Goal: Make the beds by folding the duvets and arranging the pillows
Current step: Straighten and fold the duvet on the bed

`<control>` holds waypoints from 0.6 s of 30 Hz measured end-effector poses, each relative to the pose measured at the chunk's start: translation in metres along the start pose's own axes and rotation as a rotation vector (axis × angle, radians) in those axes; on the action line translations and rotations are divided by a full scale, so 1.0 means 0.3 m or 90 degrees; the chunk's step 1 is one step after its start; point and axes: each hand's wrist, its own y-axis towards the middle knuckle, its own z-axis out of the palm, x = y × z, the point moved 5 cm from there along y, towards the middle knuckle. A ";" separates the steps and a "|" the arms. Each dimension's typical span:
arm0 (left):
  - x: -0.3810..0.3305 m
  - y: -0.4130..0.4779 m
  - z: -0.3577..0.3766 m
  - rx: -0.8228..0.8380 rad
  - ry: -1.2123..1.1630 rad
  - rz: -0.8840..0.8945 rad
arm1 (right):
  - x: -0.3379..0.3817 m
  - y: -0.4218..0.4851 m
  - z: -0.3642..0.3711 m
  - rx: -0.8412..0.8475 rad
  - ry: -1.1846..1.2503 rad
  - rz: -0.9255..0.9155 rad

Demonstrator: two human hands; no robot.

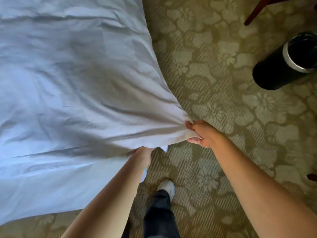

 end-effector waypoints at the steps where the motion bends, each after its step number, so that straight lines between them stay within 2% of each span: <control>1: 0.016 -0.023 0.031 0.124 -0.022 -0.038 | -0.006 0.004 -0.002 -0.010 -0.023 -0.014; 2: 0.012 -0.064 0.079 0.255 -0.067 -0.108 | -0.013 0.004 -0.002 -0.014 -0.053 -0.019; 3: 0.008 -0.097 0.105 0.328 -0.056 -0.071 | -0.027 0.004 0.002 -0.010 -0.081 -0.009; 5: 0.010 -0.166 0.131 0.373 -0.073 0.048 | -0.068 -0.012 0.019 0.041 -0.068 0.061; 7: 0.006 -0.194 0.134 0.351 -0.137 0.098 | -0.093 -0.037 0.042 0.116 0.030 0.122; 9: 0.034 -0.179 0.128 0.255 -0.172 0.095 | -0.092 -0.059 0.039 0.134 0.128 0.133; 12: 0.108 -0.218 0.123 0.149 -0.025 0.102 | -0.068 -0.091 0.020 0.116 0.128 0.104; 15: 0.257 -0.326 0.142 0.151 0.043 0.031 | -0.019 -0.104 0.003 0.022 0.025 0.021; 18: 0.341 -0.390 0.154 0.246 -0.099 -0.073 | 0.031 -0.118 -0.017 -0.127 -0.088 -0.048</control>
